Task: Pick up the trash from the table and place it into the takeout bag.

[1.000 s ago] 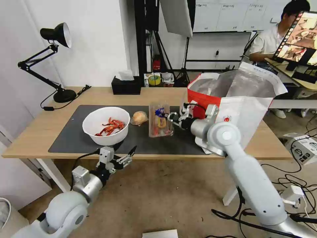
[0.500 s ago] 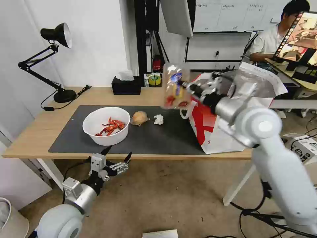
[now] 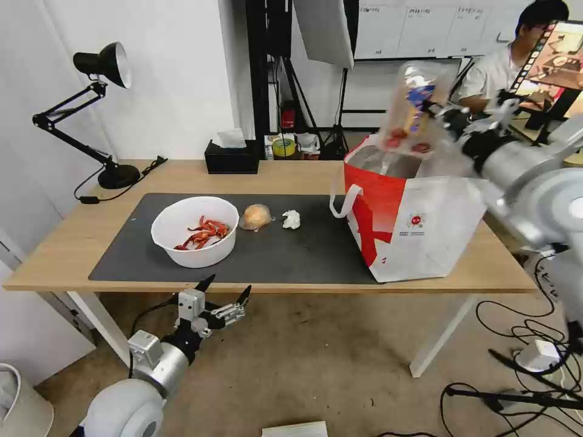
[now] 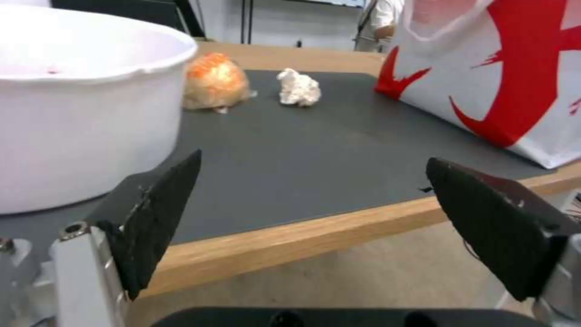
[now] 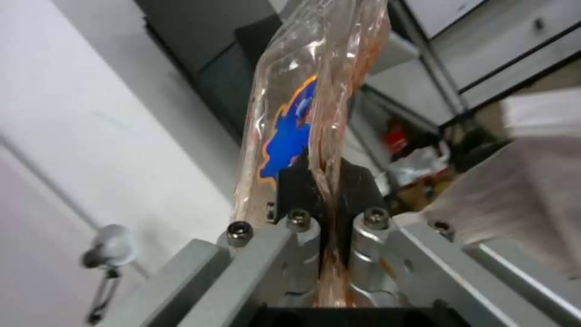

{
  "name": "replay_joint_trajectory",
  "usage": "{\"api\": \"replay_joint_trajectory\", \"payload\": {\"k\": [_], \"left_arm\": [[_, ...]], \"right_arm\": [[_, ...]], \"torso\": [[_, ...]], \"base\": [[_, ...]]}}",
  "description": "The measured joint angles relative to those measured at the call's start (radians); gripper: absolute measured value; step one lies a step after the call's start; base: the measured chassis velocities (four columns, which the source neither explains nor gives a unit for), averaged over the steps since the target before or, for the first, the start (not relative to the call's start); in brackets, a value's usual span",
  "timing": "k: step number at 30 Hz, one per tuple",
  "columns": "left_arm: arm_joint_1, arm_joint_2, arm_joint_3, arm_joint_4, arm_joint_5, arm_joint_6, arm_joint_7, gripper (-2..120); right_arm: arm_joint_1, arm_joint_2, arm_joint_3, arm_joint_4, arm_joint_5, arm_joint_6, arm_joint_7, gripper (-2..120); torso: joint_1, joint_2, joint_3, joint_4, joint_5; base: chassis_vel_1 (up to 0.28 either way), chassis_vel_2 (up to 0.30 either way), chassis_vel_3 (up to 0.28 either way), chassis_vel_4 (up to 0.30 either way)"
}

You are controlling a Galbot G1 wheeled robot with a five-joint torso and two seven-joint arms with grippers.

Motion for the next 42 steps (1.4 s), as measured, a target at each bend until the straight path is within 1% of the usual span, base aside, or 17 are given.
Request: {"api": "replay_joint_trajectory", "payload": {"k": [1,2,4,5,8,14,18,30,38,42], "left_arm": [[-0.007,0.003,0.006,0.002,-0.001,0.0,0.0,100],[-0.018,0.007,0.016,0.006,-0.004,0.001,0.0,100],[-0.021,0.008,0.019,0.007,-0.005,0.001,0.0,100],[-0.033,0.011,0.03,0.011,-0.012,0.002,-0.001,100],[-0.038,0.012,0.034,0.012,-0.016,0.004,-0.001,100],[-0.05,0.016,0.043,0.012,-0.019,0.004,-0.003,100],[-0.06,0.021,0.056,0.013,-0.021,0.004,-0.005,100],[-0.076,0.015,0.09,0.028,-0.02,0.004,-0.007,100],[-0.078,0.018,0.097,0.028,-0.02,0.006,-0.005,100],[-0.074,0.018,0.091,0.024,-0.02,0.007,-0.005,100]], "right_arm": [[-0.002,-0.013,0.0,-0.01,-0.025,0.0,-0.007,1],[-0.006,-0.024,0.001,-0.019,-0.051,0.002,-0.011,1],[-0.009,-0.028,0.001,-0.021,-0.06,0.002,-0.013,1],[-0.014,-0.038,-0.001,-0.037,-0.113,0.005,-0.024,1],[-0.011,-0.041,-0.029,-0.065,-0.191,0.005,-0.035,1],[-0.025,-0.024,-0.056,-0.09,-0.233,0.005,-0.036,1],[-0.044,-0.006,-0.063,-0.098,-0.243,0.005,-0.036,1],[-0.089,0.015,-0.064,-0.081,-0.223,-0.004,-0.025,1],[-0.118,0.042,-0.058,-0.064,-0.193,-0.005,-0.01,1],[-0.119,0.051,-0.051,-0.051,-0.152,-0.013,0.001,1]], "torso": [[0.0,0.0,0.0,0.0002,0.0007],[0.0,0.0,0.0,0.0007,0.0007],[0.0,0.0,0.0,0.0007,0.0006],[0.0,0.0,0.0,0.0002,0.0002],[0.0,0.0,0.0,0.0005,0.0004],[0.0,0.0,0.0,0.0006,0.0001],[0.0,0.0,0.0,0.0005,0.0002],[0.0,0.0,0.0,0.0005,0.0001],[0.0,0.0,0.0,0.0005,0.0002],[0.0,0.0,0.0,0.0005,0.0002]], "base": [[0.0,0.0,0.0,0.0],[0.0,0.0,0.0,0.0],[0.0,0.0,0.0,0.0],[0.0,0.0,0.0,0.0],[0.0,0.0,0.0,0.0],[0.0,0.0,0.0,0.0],[0.0,0.0,0.0,0.0],[0.0,0.0,0.0,0.0],[0.0,0.0,0.0,0.0],[0.0,0.0,0.0,0.0]]}}
